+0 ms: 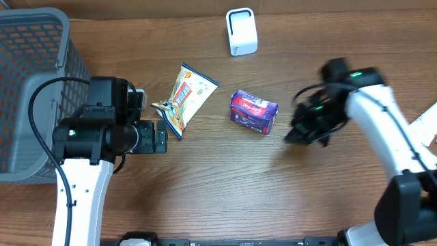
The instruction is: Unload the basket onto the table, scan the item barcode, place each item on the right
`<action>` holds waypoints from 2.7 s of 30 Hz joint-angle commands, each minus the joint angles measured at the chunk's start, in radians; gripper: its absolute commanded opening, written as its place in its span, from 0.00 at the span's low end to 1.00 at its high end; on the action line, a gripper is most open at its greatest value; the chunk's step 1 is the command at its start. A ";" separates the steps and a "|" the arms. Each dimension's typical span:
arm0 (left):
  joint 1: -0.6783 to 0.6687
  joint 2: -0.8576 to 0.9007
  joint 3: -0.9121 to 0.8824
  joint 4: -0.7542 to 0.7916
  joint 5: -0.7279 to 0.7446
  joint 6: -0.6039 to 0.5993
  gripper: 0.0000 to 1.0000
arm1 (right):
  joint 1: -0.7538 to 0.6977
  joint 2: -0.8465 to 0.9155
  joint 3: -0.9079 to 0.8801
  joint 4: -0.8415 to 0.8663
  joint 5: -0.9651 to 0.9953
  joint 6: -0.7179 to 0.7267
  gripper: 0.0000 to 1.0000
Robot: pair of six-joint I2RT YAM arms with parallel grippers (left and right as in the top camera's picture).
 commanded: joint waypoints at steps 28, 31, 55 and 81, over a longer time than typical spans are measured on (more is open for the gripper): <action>0.006 0.003 0.000 0.000 0.000 -0.013 1.00 | 0.119 0.176 0.000 0.486 -0.072 0.157 0.04; 0.006 0.003 0.000 -0.001 0.000 -0.013 1.00 | 0.085 0.176 0.000 0.511 -0.073 0.157 0.05; 0.006 0.003 0.000 0.000 0.000 -0.014 1.00 | -0.050 0.177 0.215 0.259 -0.027 -0.298 1.00; 0.006 0.003 0.000 -0.001 0.001 -0.018 1.00 | -0.165 0.430 0.243 0.778 -0.010 -0.277 1.00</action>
